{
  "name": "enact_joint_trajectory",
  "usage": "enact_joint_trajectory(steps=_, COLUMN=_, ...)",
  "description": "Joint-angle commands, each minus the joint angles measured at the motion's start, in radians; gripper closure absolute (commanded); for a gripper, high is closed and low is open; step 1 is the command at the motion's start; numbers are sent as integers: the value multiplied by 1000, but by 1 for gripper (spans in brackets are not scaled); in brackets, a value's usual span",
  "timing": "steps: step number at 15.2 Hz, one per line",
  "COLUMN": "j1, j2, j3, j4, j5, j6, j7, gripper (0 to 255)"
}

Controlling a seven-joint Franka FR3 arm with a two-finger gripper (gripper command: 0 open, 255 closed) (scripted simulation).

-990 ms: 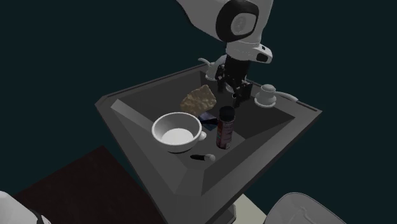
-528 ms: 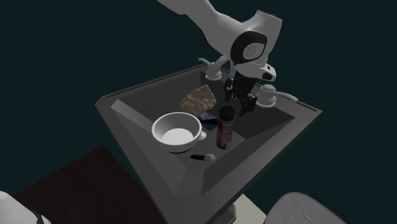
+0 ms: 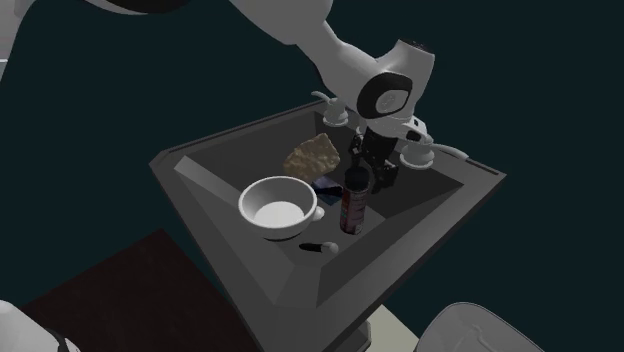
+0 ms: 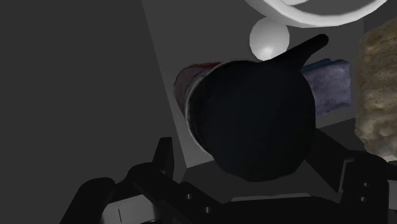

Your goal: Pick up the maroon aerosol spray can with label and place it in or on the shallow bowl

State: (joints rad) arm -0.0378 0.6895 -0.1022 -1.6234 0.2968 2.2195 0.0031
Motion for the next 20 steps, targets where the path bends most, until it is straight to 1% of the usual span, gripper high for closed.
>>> enact_joint_trajectory(steps=1, j1=0, j2=2, j3=1, j4=0, j5=1, j6=3, j7=0, gripper=0)
enact_joint_trajectory(steps=6, j1=0, j2=2, j3=0, j4=0, j5=1, j6=3, j7=0, gripper=0)
enact_joint_trajectory(steps=7, j1=0, j2=2, j3=0, j4=0, j5=1, j6=3, j7=0, gripper=255)
enact_joint_trajectory(steps=16, j1=0, j2=2, j3=1, j4=0, j5=1, j6=3, j7=0, gripper=255)
enact_joint_trajectory(steps=20, j1=3, j2=-32, j3=-5, j4=0, j5=-7, j6=-31, j7=9, gripper=255)
